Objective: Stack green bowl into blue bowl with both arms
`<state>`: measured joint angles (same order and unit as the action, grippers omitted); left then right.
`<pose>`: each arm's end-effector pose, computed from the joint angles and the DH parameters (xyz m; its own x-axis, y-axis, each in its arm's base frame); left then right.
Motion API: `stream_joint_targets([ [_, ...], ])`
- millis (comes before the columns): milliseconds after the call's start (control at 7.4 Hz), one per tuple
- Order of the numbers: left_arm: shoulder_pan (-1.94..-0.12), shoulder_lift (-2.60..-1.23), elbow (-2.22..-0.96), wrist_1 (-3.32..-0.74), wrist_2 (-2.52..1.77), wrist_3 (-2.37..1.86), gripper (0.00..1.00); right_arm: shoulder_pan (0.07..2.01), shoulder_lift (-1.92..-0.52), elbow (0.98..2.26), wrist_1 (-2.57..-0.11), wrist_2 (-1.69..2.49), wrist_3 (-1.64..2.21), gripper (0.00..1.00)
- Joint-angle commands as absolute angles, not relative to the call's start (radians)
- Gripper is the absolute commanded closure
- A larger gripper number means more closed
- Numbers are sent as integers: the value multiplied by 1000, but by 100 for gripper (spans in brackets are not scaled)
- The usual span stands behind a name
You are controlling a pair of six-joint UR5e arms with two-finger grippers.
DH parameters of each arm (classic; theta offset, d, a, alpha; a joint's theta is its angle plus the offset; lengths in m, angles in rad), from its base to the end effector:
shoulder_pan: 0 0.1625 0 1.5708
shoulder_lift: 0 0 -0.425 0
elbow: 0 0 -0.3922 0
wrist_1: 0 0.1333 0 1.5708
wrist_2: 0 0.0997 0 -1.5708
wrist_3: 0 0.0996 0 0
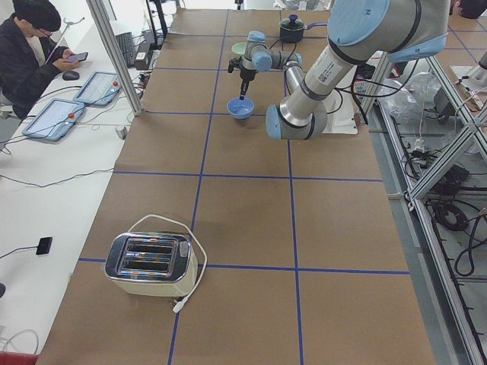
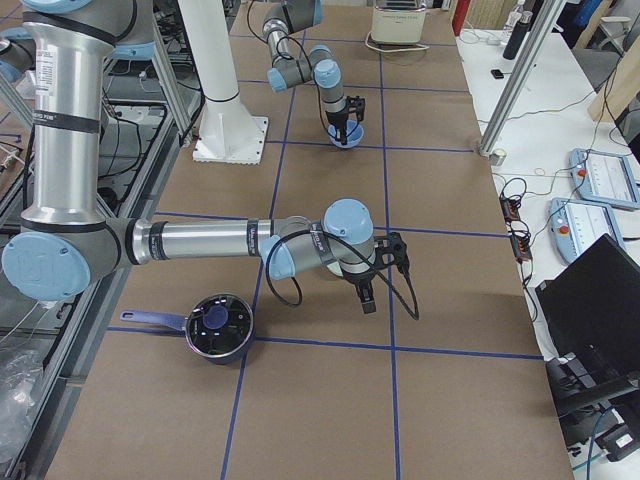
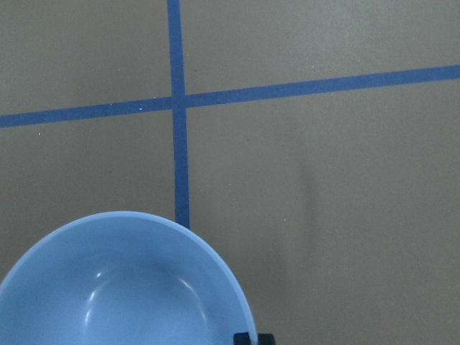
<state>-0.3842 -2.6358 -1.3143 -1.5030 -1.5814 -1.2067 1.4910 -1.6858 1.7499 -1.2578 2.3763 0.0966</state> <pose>0.6767 -0.4162 0.0910 0.7704 0.0726 -0.6334 0.1004 0.9673 0.2330 0.0246 -0.4642 0.5870 0.6734 -0.2291 0.7029 0.0092 0.9533 0.3018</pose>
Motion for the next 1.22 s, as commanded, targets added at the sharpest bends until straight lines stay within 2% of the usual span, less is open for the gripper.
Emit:
stream_joint_targets([
  [0, -380, -2638, -1310, -1505, -1577, -1204, 100, 1493, -1686, 1749, -1258, 2375, 97, 0],
  [135, -376, -2637, -1310, -1505, -1577, -1203, 75, 1491, -1686, 1749, -1258, 2373, 97, 0],
  [270, -376, -2637, -1310, -1505, -1575, -1203, 61, 1491, -1686, 1749, -1258, 2373, 97, 0],
  [405, -376, -2637, -1313, -1506, -1577, -1200, 19, 1491, -1684, 1749, -1258, 2373, 97, 0],
  [541, -376, -2634, -1340, -1531, -1580, -1195, 2, 1493, -1683, 1749, -1258, 2373, 97, 0],
  [811, -429, -2585, -1484, -1479, -1665, -1140, 1, 1491, -1674, 1752, -1258, 2375, 119, 0],
  [1081, -578, -2329, -1885, -1282, -1791, -894, 1, 1474, -1671, 1784, -1258, 2372, 202, 0],
])
